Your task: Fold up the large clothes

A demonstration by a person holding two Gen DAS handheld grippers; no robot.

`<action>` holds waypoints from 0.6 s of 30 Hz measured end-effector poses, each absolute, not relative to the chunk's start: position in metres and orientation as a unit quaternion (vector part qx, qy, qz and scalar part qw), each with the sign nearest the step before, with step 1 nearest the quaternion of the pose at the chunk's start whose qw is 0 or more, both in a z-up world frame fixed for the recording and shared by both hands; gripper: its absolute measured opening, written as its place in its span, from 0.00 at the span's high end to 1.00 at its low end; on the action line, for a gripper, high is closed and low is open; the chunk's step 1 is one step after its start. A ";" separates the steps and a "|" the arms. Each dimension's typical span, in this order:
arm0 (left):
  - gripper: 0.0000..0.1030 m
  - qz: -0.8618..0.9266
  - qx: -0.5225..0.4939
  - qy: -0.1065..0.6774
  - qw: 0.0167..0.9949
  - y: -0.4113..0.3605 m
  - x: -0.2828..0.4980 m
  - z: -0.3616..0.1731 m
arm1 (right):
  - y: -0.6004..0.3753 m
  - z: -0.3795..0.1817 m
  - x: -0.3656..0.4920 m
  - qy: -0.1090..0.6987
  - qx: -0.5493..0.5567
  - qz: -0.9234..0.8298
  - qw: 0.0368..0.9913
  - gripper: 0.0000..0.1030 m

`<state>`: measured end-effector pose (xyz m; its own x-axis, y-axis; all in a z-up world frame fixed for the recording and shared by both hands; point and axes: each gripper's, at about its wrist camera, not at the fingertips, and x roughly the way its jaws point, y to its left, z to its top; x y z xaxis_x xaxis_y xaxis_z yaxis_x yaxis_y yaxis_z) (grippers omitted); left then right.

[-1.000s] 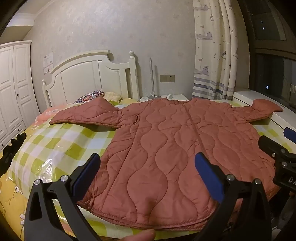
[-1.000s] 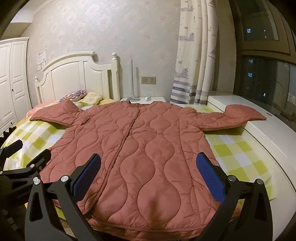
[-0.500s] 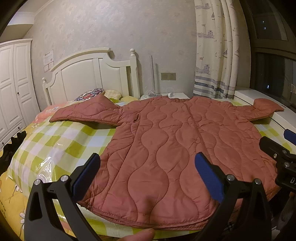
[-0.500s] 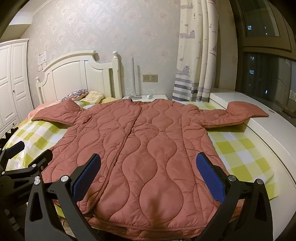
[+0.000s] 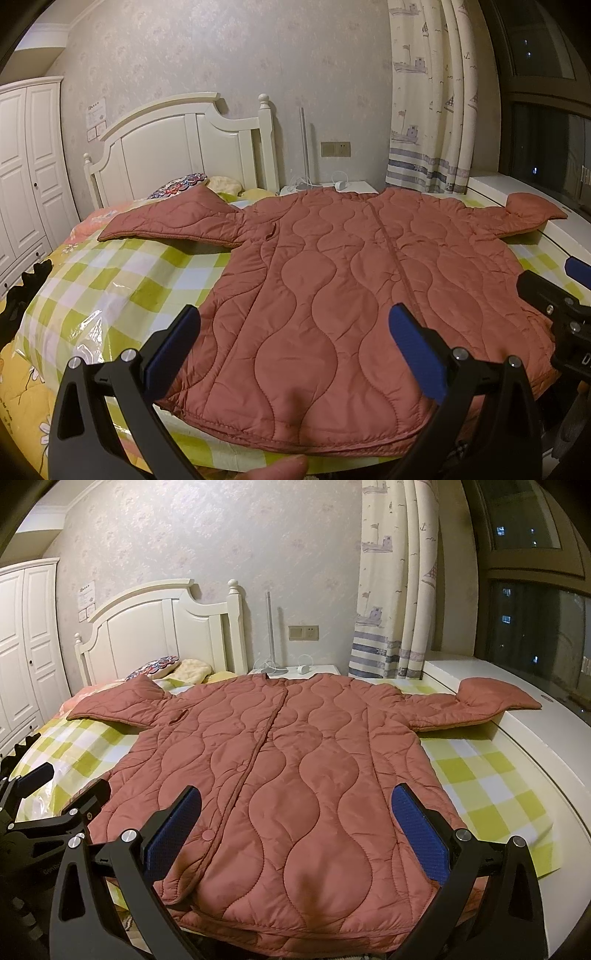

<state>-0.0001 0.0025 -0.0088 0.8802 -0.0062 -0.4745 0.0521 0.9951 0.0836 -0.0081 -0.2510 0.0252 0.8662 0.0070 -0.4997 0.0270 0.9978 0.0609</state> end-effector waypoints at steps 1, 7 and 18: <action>0.02 -0.015 0.047 0.244 0.968 0.003 -0.001 -0.009 | -0.251 0.025 -0.008 0.259 0.033 -0.005 0.965 0.04; 0.02 -0.015 0.047 0.247 0.968 0.003 -0.001 -0.010 | -0.250 0.024 -0.008 0.263 0.036 -0.003 0.964 0.04; 0.02 -0.014 0.047 0.251 0.967 0.002 0.000 -0.009 | -0.250 0.022 -0.008 0.266 0.039 -0.001 0.963 0.04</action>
